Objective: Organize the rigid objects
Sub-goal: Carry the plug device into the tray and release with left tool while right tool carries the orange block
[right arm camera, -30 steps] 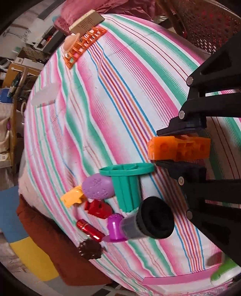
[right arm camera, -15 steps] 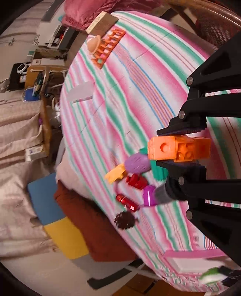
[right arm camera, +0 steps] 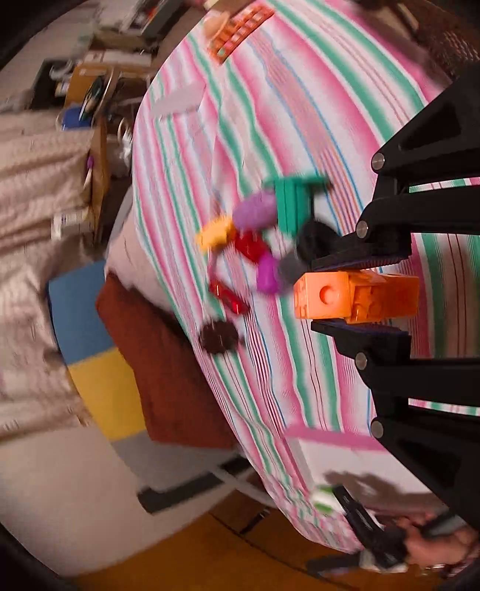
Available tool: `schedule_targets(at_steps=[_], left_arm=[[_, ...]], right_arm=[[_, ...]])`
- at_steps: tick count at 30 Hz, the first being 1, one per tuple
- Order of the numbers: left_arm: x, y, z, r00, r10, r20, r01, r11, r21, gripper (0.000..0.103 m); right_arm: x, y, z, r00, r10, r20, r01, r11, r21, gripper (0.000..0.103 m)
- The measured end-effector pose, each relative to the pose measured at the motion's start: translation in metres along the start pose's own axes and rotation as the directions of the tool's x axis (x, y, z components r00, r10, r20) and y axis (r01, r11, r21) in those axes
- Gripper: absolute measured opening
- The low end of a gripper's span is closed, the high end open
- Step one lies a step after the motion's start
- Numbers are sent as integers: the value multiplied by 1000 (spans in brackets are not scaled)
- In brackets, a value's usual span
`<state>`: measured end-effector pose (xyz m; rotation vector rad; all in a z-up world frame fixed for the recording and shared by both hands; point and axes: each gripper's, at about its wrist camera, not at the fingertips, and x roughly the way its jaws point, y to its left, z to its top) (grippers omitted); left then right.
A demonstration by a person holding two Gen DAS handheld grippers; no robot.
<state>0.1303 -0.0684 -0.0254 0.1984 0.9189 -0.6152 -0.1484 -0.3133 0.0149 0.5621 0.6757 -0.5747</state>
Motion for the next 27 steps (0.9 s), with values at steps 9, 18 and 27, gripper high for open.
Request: schedule_targets(at_steps=[9, 18, 27], left_arm=[[24, 17, 15, 999, 21, -45, -24, 997, -68, 52], [39, 20, 20, 999, 11, -47, -15, 997, -76, 52], [40, 20, 19, 999, -19, -31, 17, 997, -74, 53]], right_arm=[[34, 102, -5, 978, 183, -99, -195, 971, -139, 25], [65, 161, -23, 958, 228, -173, -261, 943, -204, 25], [78, 164, -26, 953, 222, -205, -259, 949, -178, 25]])
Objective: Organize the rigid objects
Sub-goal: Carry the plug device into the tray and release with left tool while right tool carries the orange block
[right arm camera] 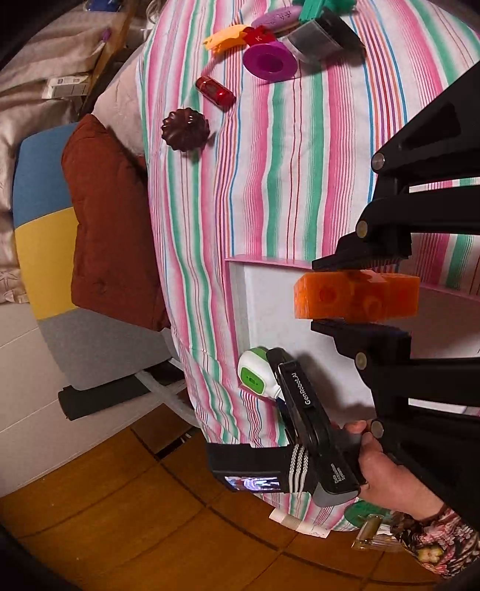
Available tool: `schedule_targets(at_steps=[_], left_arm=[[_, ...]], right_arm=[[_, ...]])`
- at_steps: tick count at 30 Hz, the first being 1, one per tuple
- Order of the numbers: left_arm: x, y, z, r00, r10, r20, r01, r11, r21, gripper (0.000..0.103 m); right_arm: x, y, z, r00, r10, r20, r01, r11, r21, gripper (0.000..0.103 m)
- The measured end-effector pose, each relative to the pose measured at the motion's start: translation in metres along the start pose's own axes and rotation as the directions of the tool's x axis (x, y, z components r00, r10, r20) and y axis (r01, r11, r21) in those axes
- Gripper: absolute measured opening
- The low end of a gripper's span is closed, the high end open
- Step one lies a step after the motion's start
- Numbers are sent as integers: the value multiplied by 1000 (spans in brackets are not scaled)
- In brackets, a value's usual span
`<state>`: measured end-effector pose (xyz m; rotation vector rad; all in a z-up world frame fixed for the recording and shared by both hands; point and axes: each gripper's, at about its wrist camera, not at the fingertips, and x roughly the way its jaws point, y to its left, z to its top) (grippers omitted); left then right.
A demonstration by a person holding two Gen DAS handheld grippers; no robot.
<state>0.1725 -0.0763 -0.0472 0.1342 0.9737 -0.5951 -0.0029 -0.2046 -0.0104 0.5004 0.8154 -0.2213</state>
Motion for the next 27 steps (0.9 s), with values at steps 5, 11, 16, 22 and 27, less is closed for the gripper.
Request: schedule_targets(at_steps=[5, 11, 16, 22, 27], left_arm=[[1, -1, 1, 1000, 8, 2, -8, 1000, 3, 53], [-5, 7, -3, 999, -43, -18, 42, 998, -53, 53], [-25, 14, -12, 996, -87, 8, 87, 993, -79, 53], [-65, 20, -34, 992, -74, 104, 81, 995, -65, 53], [-94, 25, -62, 986, -72, 150, 86, 992, -88, 53]], right_arm=[[2, 1, -1, 1000, 9, -9, -9, 1000, 7, 25], [5, 3, 0, 1000, 10, -15, -10, 1000, 7, 25], [11, 7, 2, 1000, 8, -25, -8, 1000, 3, 25], [30, 17, 11, 999, 6, -51, -7, 1000, -15, 25], [59, 24, 26, 996, 8, -94, -9, 1000, -9, 25]])
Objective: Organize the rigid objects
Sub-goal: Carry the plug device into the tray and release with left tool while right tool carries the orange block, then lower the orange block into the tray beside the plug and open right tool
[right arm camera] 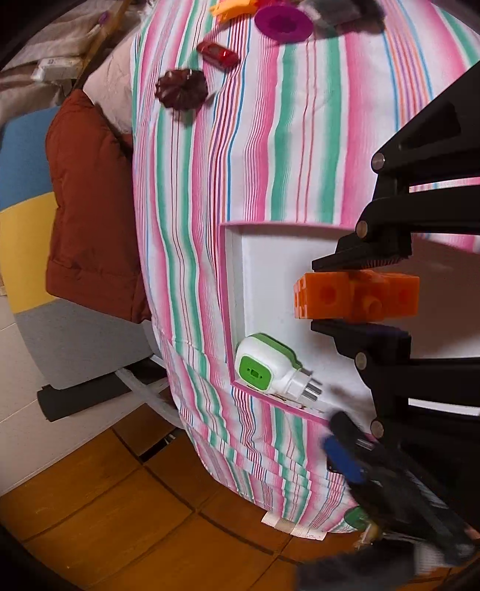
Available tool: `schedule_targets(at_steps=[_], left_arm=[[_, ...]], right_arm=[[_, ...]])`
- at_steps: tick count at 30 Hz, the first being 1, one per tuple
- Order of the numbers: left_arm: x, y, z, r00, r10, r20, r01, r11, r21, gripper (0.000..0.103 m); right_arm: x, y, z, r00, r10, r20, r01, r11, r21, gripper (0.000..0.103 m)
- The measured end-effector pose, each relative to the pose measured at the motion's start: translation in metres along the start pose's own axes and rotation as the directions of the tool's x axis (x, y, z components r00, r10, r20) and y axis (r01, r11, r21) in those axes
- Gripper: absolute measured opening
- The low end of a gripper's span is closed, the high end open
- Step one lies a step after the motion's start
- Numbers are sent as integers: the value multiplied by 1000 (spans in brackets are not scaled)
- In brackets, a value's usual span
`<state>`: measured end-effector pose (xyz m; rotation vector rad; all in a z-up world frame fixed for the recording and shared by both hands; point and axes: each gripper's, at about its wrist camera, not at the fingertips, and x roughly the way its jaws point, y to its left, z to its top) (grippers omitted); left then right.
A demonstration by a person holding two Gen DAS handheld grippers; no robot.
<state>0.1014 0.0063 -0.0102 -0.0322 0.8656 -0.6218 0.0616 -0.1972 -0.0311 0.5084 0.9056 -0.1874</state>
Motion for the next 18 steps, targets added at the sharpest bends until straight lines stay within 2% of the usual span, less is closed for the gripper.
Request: schedule_targets(at_steps=[6, 13, 18], left_arm=[[-30, 2, -25, 998, 38, 57, -39, 999, 18, 53], [-44, 18, -38, 996, 53, 68, -52, 998, -24, 53], [-50, 24, -43, 996, 59, 70, -57, 998, -34, 53]], right_arm=[[38, 4, 21, 998, -8, -60, 11, 999, 38, 25], [72, 10, 36, 993, 4, -115, 8, 995, 99, 25], [86, 9, 43, 993, 2, -116, 13, 991, 130, 25]])
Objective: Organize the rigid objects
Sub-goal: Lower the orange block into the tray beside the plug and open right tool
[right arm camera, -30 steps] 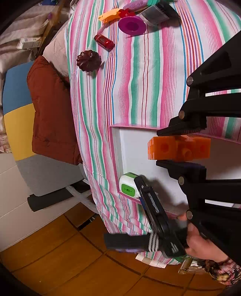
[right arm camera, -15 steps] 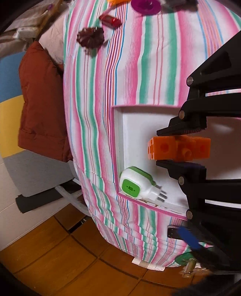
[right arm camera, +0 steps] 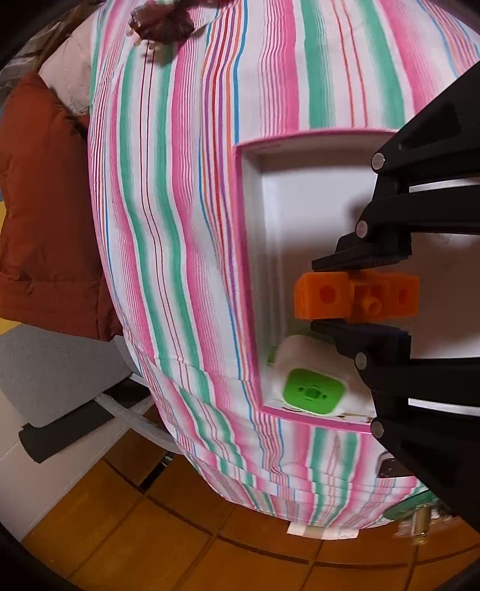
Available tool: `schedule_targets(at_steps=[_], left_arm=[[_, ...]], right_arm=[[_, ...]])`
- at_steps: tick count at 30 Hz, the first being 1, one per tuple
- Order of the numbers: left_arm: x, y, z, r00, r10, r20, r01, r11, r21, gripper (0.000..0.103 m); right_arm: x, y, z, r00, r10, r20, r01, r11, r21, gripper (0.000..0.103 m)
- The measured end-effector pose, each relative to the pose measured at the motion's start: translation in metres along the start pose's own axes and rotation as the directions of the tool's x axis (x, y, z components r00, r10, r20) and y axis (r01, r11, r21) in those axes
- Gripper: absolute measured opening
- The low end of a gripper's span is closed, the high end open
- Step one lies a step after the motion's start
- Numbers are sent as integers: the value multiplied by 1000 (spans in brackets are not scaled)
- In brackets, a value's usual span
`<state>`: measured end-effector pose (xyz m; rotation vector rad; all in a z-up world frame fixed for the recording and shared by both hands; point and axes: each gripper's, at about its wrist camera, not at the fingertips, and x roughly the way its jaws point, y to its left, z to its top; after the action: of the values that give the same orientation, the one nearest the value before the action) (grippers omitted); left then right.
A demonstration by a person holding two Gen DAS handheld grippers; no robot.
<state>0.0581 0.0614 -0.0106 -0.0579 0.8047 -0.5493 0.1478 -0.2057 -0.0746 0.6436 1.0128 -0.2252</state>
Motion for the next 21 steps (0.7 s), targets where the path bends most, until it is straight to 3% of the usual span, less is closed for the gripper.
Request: schedule_targets(at_steps=[8, 10, 12, 21], left_arm=[[-4, 3, -6, 1000, 5, 3, -5, 1000, -12, 53], [-6, 3, -6, 1000, 1, 5, -1, 1000, -13, 53], [-6, 3, -7, 1000, 9, 5, -9, 1000, -14, 53], [-11, 2, -7, 1000, 16, 15, -15, 1000, -15, 53]], right_arm=[[4, 0, 6, 999, 27, 21, -27, 1000, 15, 28], [2, -2, 6, 999, 30, 25, -30, 999, 16, 34], [-3, -5, 6, 999, 33, 36, -34, 999, 19, 46], [-15, -6, 2, 998, 12, 54, -11, 1000, -19, 47]])
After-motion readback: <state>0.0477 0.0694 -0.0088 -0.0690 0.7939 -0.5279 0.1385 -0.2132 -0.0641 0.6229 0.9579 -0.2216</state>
